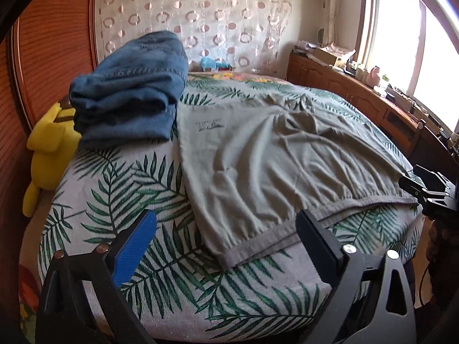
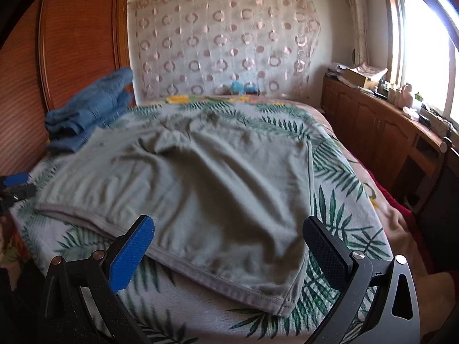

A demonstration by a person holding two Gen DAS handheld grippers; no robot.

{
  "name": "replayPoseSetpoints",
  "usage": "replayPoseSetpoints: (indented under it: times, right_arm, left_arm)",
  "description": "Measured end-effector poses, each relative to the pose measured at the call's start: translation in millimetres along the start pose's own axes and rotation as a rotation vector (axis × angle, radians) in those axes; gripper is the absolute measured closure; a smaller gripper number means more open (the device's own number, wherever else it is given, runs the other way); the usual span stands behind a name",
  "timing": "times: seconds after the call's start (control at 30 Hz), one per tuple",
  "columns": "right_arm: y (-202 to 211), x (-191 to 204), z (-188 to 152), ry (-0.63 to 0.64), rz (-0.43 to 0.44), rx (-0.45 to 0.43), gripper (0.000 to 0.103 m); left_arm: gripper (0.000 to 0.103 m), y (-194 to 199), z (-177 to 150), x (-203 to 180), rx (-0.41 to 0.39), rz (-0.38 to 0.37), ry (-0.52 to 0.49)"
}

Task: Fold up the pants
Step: 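Lower the left gripper to the trouser hem and grasp it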

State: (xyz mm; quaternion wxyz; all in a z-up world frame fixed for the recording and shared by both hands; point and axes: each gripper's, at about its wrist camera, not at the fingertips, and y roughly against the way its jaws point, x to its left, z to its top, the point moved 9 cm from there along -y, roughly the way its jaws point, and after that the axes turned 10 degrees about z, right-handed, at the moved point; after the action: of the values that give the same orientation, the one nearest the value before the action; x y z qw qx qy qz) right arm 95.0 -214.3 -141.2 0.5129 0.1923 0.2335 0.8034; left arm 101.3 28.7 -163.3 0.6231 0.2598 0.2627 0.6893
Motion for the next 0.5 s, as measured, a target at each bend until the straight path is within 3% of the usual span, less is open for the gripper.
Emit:
replayPoseSetpoints:
  times: [0.23, 0.5]
  right_arm:
    - [12.3, 1.3, 1.1, -0.038, 0.011, 0.041, 0.000]
    - [20.7, -4.9, -9.8, -0.032, 0.011, 0.047, 0.000]
  left_arm:
    - [0.039, -7.8, -10.7, 9.0, 0.040, -0.038, 0.034]
    - [0.063, -4.8, -23.2, 6.2, 0.065, -0.068, 0.009]
